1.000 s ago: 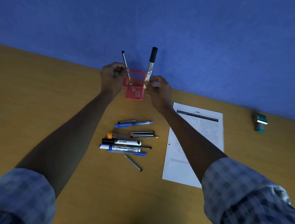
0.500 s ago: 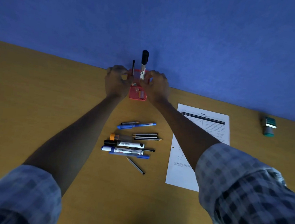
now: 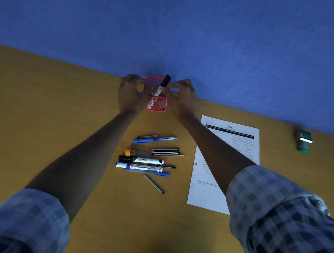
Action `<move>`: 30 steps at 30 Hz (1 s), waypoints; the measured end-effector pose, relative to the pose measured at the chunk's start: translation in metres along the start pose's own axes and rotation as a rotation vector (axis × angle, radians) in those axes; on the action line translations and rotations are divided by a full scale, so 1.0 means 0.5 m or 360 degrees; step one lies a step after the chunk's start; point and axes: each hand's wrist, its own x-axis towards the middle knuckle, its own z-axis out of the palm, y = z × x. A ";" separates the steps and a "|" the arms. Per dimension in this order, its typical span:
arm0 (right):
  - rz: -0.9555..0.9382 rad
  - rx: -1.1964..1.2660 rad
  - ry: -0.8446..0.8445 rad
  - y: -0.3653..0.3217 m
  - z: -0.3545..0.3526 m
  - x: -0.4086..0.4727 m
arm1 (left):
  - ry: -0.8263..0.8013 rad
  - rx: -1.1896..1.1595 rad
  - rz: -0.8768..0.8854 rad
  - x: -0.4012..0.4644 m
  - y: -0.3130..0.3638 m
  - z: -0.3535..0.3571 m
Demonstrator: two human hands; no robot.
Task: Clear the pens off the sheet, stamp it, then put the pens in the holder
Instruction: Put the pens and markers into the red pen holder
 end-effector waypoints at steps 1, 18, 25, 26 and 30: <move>-0.0001 0.0013 0.0001 0.003 -0.005 -0.005 | 0.0030 -0.0002 -0.0010 -0.006 0.002 -0.003; -0.0321 -0.0347 -0.0728 0.076 -0.021 -0.164 | -0.0808 0.0440 0.0114 -0.158 -0.063 0.002; -0.0520 -0.0586 -0.0855 0.066 -0.004 -0.179 | -0.0924 0.0586 0.0215 -0.163 -0.066 0.009; -0.0533 -0.0628 -0.0862 0.066 -0.002 -0.180 | -0.0935 0.0587 0.0233 -0.163 -0.066 0.010; -0.0607 -0.0804 -0.0866 0.074 0.004 -0.182 | -0.1058 0.0639 0.0349 -0.160 -0.066 0.009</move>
